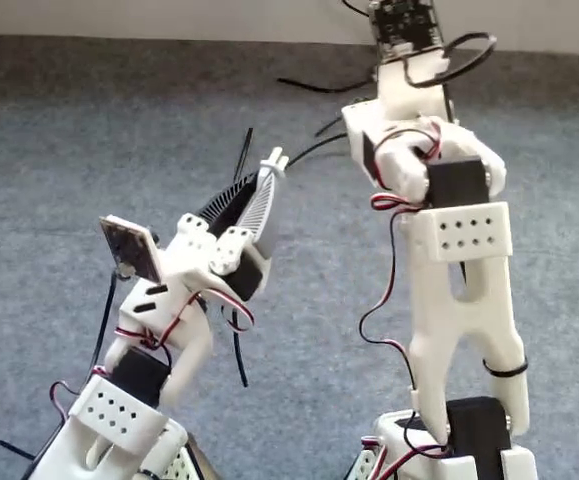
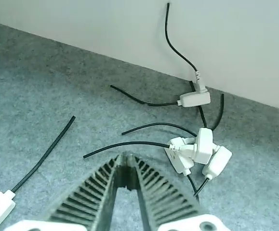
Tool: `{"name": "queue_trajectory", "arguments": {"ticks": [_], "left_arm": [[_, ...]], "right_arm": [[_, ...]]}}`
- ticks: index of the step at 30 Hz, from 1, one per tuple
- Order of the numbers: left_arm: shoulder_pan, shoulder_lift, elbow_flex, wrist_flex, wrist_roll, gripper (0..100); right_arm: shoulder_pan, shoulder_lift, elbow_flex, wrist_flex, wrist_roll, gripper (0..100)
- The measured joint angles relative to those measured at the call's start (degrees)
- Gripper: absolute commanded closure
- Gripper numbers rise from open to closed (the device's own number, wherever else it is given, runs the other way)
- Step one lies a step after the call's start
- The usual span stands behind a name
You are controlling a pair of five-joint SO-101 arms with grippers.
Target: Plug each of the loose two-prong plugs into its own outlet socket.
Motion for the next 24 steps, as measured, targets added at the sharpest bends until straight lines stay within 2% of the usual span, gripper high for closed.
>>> {"name": "queue_trajectory", "arguments": {"ticks": [6,9,12,16,18,24], "left_arm": [[-7.65,17.41,-12.92,7.12,0.09,99],[-8.53,29.71,-23.30,16.26,0.26,99],[-8.35,41.49,-35.60,29.36,1.05,99],[-8.70,52.13,-50.29,47.47,6.59,99],[-8.97,54.59,-54.77,53.45,9.85,99],[-12.92,56.18,-58.29,59.60,18.81,99]], "right_arm": [[0.97,-0.44,0.00,0.00,0.00,99.1],[1.05,-0.44,0.00,0.00,0.00,99.1],[0.97,-0.44,0.00,0.00,0.00,99.1],[0.97,-0.44,0.00,0.00,0.00,99.1],[0.97,-0.44,0.00,0.00,0.00,99.1],[0.97,-0.44,0.00,0.00,0.00,99.1]]}}
